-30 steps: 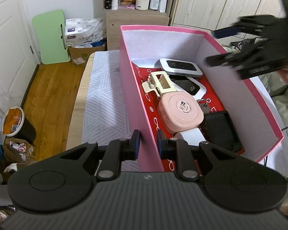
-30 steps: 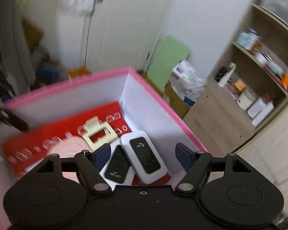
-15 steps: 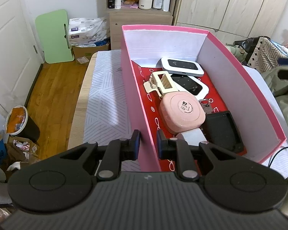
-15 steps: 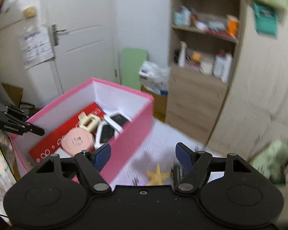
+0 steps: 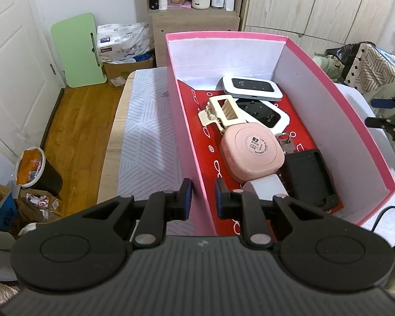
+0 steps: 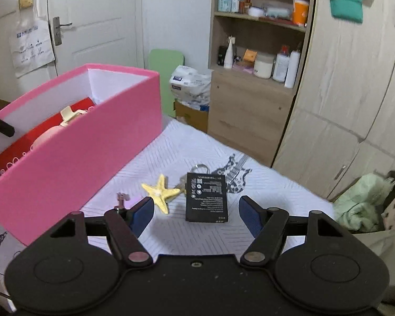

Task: Organize rigid objects
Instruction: 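Move the right gripper back and grasp the black phone battery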

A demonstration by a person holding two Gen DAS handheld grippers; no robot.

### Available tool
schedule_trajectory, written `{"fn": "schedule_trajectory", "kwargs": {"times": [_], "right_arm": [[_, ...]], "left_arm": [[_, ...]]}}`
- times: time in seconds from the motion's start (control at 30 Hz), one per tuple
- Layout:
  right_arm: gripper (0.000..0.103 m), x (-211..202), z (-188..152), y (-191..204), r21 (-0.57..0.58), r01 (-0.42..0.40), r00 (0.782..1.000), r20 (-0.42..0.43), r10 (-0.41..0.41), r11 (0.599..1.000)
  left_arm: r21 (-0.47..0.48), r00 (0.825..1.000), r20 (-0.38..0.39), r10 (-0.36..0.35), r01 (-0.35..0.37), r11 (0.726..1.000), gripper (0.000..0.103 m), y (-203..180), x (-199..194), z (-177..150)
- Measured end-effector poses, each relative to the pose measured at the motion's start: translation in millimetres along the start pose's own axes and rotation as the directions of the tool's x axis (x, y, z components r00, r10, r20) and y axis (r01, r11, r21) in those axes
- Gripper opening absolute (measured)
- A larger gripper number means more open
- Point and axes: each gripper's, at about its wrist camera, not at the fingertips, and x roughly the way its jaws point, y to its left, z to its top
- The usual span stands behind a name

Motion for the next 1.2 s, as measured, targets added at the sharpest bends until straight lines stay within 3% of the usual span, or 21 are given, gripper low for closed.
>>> {"fn": "schedule_trajectory", "kwargs": {"times": [0.2, 0.27, 0.3, 0.43, 0.57, 0.67, 0.73, 0.93, 1.2], "right_arm": [[0.07, 34.4, 0.4, -14.8, 0.031, -0.027, 0.998, -0.05, 0.029, 0.999], [0.052, 46.5, 1.6, -15.5, 0.02, -0.032, 0.996, -0.085, 0.033, 0.999], [0.051, 51.6, 2.1, -14.8, 0.007, -0.023, 0.995, -0.095, 0.024, 1.0], [0.052, 61.3, 8.4, -18.0, 0.012, -0.032, 0.995, -0.098, 0.033, 0.999], [0.065, 70.4, 14.5, -26.1, 0.046, -0.025, 0.994, -0.107, 0.03, 0.999], [0.065, 79.7, 13.5, -33.5, 0.113, -0.055, 0.99, -0.124, 0.069, 0.992], [0.055, 79.1, 10.9, -31.3, 0.112, -0.05, 0.993, -0.104, 0.062, 0.992], [0.055, 68.5, 1.1, -24.6, 0.157, -0.051, 0.996, -0.065, 0.062, 0.986], [0.055, 32.2, 3.5, -4.4, 0.136, -0.072, 0.997, 0.018, 0.07, 0.988]], "left_arm": [[0.004, 1.0, 0.002, 0.005, -0.005, 1.0, 0.017, -0.6, -0.1, -1.0], [0.006, 1.0, 0.003, 0.008, -0.008, 1.0, 0.017, -0.9, -0.4, -1.5], [0.004, 1.0, 0.002, 0.006, -0.006, 1.0, 0.017, -0.8, -0.4, -1.4], [0.002, 1.0, 0.001, 0.002, -0.002, 1.0, 0.017, -0.3, -0.8, -1.5], [0.003, 1.0, 0.001, 0.003, -0.003, 1.0, 0.017, -0.2, -0.8, -1.6], [0.002, 1.0, 0.002, 0.002, -0.002, 1.0, 0.017, -0.2, -0.8, -1.4], [0.0, 1.0, 0.002, 0.002, -0.002, 1.0, 0.017, -0.3, -0.9, -1.6], [-0.001, 1.0, 0.002, 0.003, -0.003, 1.0, 0.017, -0.4, -1.0, -0.8], [-0.007, 1.0, 0.003, 0.004, -0.004, 1.0, 0.017, 0.3, -1.3, -0.9]]}}
